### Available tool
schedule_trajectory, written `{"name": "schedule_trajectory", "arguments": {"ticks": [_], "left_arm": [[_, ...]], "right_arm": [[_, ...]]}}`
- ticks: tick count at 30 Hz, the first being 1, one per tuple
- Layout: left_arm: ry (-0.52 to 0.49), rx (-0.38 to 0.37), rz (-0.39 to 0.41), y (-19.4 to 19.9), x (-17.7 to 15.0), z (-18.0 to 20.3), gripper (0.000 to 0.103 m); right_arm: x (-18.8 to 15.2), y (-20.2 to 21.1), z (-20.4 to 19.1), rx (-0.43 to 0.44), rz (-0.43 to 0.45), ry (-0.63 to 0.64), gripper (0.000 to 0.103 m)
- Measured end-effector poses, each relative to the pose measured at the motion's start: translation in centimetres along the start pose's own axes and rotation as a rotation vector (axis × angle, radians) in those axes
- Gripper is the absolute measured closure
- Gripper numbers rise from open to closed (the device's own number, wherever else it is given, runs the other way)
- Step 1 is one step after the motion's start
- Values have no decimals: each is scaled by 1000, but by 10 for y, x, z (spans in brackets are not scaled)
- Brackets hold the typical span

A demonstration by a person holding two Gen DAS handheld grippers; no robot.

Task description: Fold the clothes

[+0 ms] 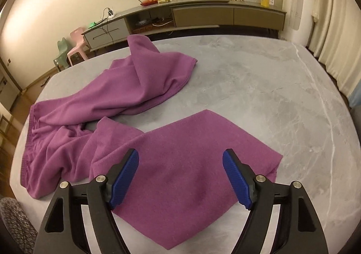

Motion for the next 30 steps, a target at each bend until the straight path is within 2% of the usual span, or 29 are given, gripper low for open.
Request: {"name": "schedule_trajectory", "arguments": {"ticks": [2,4,7,9,12,15,17,18,19,22,23,24,25,26,28,30], "left_arm": [[-83,99,-125,-64,12,-29,48],[-103,156,-199,-107,10,-50,57],[-67,135,-281,-151,-13,-63,60],[-59,171,-319,-158,-26,-75,62],[-48,286,-346,-157,-36,-108,61],[10,257,-328,-157,-37,-118,59],[-28,274,-327,-156,-39,-114,59],[-53,282,-323,-156,-39,-112,59],[-56,280,-322,-158,-38,-113,59],[-17,259,-313,-154,-37,-119,59],[-11,266,-311,-156,-36,-123,59],[-4,282,-310,-153,-35,-128,59],[8,306,-307,-149,-36,-133,59],[16,317,-306,-149,-33,-140,59],[28,349,-305,-147,-34,-145,59],[30,351,-306,-146,-32,-151,59]], "right_arm": [[13,6,-4,7,2,-26,25],[39,5,-2,10,7,-45,25],[79,-7,-9,-24,6,-25,25],[109,-24,-20,-35,1,-1,25],[161,-56,-52,-20,11,24,25],[196,-74,-108,80,37,89,24],[202,-87,-147,127,11,174,24],[202,-99,-165,110,-5,239,24],[199,-116,-177,52,-25,299,24],[185,-157,-174,-130,-108,390,26],[182,-162,-164,-172,-124,394,54],[181,-160,-152,-192,-131,377,102],[186,-148,-135,-213,-104,323,98],[196,-126,-117,-230,-36,259,99],[214,-55,-72,-259,142,75,99],[216,9,-47,-237,263,-52,99]]}}
Point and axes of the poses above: each gripper's, at about its wrist camera, not at the fingertips, and y roughly against the way its jaws point, z to its right, x to its top, the point moved 10 cm from there along -y, roughly the way its jaws point, and after that the axes turned 14 degrees about -x, right-handed, at the moved point
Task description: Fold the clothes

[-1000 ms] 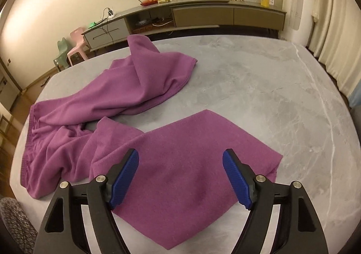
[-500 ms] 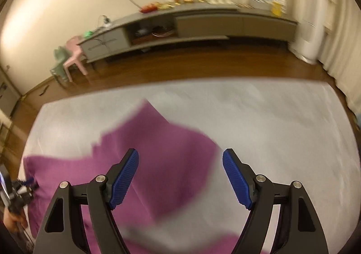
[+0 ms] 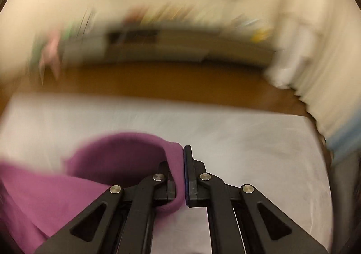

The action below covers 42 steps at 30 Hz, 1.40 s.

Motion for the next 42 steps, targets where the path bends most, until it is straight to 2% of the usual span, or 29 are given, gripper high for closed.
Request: {"name": "schedule_trajectory", "arguments": {"ticks": [2,3,4,5,6,8,9,10,11,13,16,19,22,23,25,26,27,28,29,30,31,32,33,34,37,40,42], "left_arm": [[-16,18,-8,-4,2,-8,58],[-21,32,-8,-3,2,-12,53],[-11,59,-9,-1,1,-21,52],[13,85,-11,0,0,-33,52],[31,105,-13,1,0,-43,52],[83,166,-19,4,-3,-69,52],[106,175,-25,4,-5,-78,52],[118,174,-26,5,-6,-84,52],[120,174,-26,5,-6,-86,52],[94,168,-29,6,-6,-82,52],[44,169,-26,9,-4,-71,52],[16,165,-31,7,0,-68,52],[22,148,-45,-2,2,-80,51],[33,140,-46,-2,2,-83,51],[54,145,-47,-2,3,-93,49],[63,155,-47,-2,1,-98,49],[80,179,-49,0,0,-106,48],[90,197,-52,0,0,-111,48],[99,222,-55,1,-2,-117,48],[99,245,-59,2,-3,-120,48],[95,256,-62,2,-4,-120,48],[90,258,-63,2,-3,-119,48],[76,261,-65,2,-3,-116,49],[64,264,-67,2,-2,-113,49],[36,254,-68,3,-2,-105,50],[18,251,-68,3,-3,-98,50],[10,258,-67,3,-4,-96,50]], "right_arm": [[13,46,11,12,91,-43,99],[18,57,10,16,118,-54,99],[22,68,3,30,145,-68,98],[22,73,-13,77,147,-67,90],[16,70,-44,184,104,-22,68],[-9,53,-101,402,-54,134,37],[-18,41,-108,380,-81,175,37],[-21,27,-104,311,-70,186,37],[-22,17,-96,285,-61,165,37],[-23,-2,-71,262,-77,68,34],[-33,-48,-36,207,-156,-31,30],[-42,-87,-30,200,-209,-54,30],[-59,-103,-42,254,-247,-82,30],[-62,-102,-52,290,-272,-78,30],[-64,-91,-71,365,-306,-83,38],[-62,-74,-86,449,-310,-96,44],[-55,-46,-105,603,-303,-108,44],[-47,-9,-127,807,-292,-109,44],[-44,10,-134,890,-273,-90,43],[-41,25,-138,913,-230,-50,39],[-39,28,-135,856,-181,-10,34],[-39,20,-128,777,-156,5,25],[-41,5,-117,683,-154,7,24],[-48,-14,-104,601,-183,-6,24],[-84,-60,-68,428,-311,-51,24],[-119,-82,-53,332,-379,-21,24],[-133,-92,-58,313,-416,14,24]]}}
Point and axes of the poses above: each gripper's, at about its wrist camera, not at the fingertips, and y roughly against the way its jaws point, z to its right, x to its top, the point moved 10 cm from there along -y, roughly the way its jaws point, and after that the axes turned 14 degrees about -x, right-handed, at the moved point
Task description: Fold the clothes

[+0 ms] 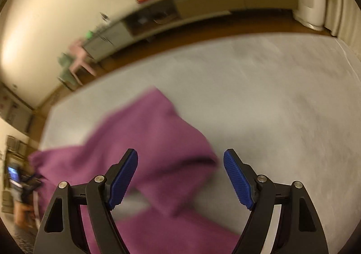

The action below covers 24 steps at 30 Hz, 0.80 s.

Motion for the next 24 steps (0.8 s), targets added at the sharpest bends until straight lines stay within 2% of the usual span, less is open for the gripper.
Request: {"name": "schedule_trajectory", "arguments": {"ticks": [1,2,3,4,6,8,9,11,12,13,15,16,18,22,24], "left_arm": [[0,0,1,-1,2,-3,50],[1,-2,3,-1,3,-4,50],[4,-5,4,-2,4,-5,50],[10,-13,6,-2,4,-7,50],[25,-29,8,-2,2,-6,50],[40,-44,8,-2,0,-6,50],[43,-51,9,-2,0,-5,48],[39,-48,10,-2,0,-1,48],[31,-41,10,-2,0,-1,49],[26,-40,10,-1,0,0,50],[24,-43,9,-1,0,0,50],[24,-49,8,-1,0,-1,50],[34,-65,7,-1,-1,-4,48],[67,-83,4,-3,-3,-13,45],[68,-79,2,-3,-3,-12,45]], "right_arm": [[-4,-7,-4,5,-15,18,24],[-8,-11,-6,3,-19,37,34],[-8,-14,-10,-3,-26,62,61],[-8,-18,-15,-5,-39,88,77],[2,-10,-15,-46,0,117,86],[22,32,-12,-161,165,153,87],[32,68,-11,-249,292,183,88],[44,143,-19,-512,587,332,93],[41,160,-25,-577,660,399,91],[36,161,-29,-595,661,457,88],[10,123,-29,-545,482,606,32],[-3,110,-26,-499,419,631,31],[-22,95,-4,-430,332,567,31],[-38,93,68,-238,218,170,31],[-42,91,100,-185,174,21,31]]}}
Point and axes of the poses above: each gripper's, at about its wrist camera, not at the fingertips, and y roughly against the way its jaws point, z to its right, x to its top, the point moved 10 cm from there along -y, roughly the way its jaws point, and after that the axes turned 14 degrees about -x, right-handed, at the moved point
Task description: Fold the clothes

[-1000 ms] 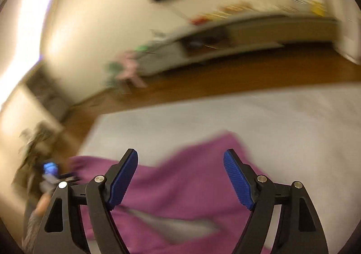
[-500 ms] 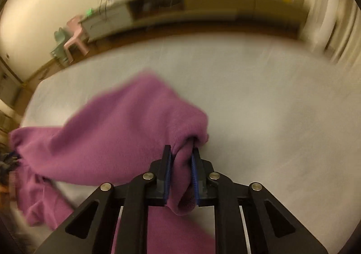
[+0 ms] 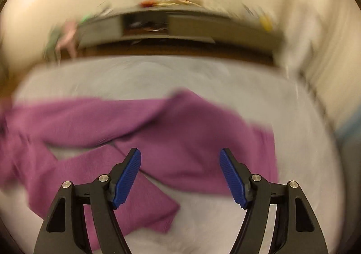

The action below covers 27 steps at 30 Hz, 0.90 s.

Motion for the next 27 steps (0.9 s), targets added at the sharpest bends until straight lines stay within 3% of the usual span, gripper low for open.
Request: {"name": "schedule_trajectory", "arguments": {"ticks": [5,10,12,13,14,17,18,19,20,21,22,23,25,26,27], "left_arm": [[-21,-11,9,5,4,12,45],[-24,-10,1,0,2,14,45],[-17,-15,8,1,2,13,45],[-15,-17,11,1,3,13,45],[-11,-21,14,0,2,12,45],[10,-41,15,0,3,8,43],[12,-41,15,0,3,7,42],[13,-40,15,0,2,7,42],[12,-38,14,0,2,8,42],[7,-33,13,1,2,9,42],[2,-30,11,1,2,8,42],[1,-29,9,2,2,8,42],[-2,-27,4,3,0,8,42],[-3,-27,3,3,0,7,42],[-3,-27,2,3,0,7,42]], "right_arm": [[6,-44,45,-1,-95,-170,27],[30,-96,32,-55,-160,-116,30],[33,-99,18,-41,-186,-57,100],[39,-100,13,-42,-178,-32,99],[55,-87,13,-51,-119,-22,100],[105,-8,26,-58,208,-59,100],[110,29,32,-50,349,-69,100],[107,48,37,-65,434,-63,99],[96,58,43,-107,492,-45,86],[75,52,52,-167,483,-8,57],[53,31,57,-171,389,32,36],[18,-1,66,-164,216,78,23],[-40,-39,95,-232,-34,70,26],[-65,-49,112,-238,-137,7,39],[-74,-49,121,-196,-179,-72,45]]}}
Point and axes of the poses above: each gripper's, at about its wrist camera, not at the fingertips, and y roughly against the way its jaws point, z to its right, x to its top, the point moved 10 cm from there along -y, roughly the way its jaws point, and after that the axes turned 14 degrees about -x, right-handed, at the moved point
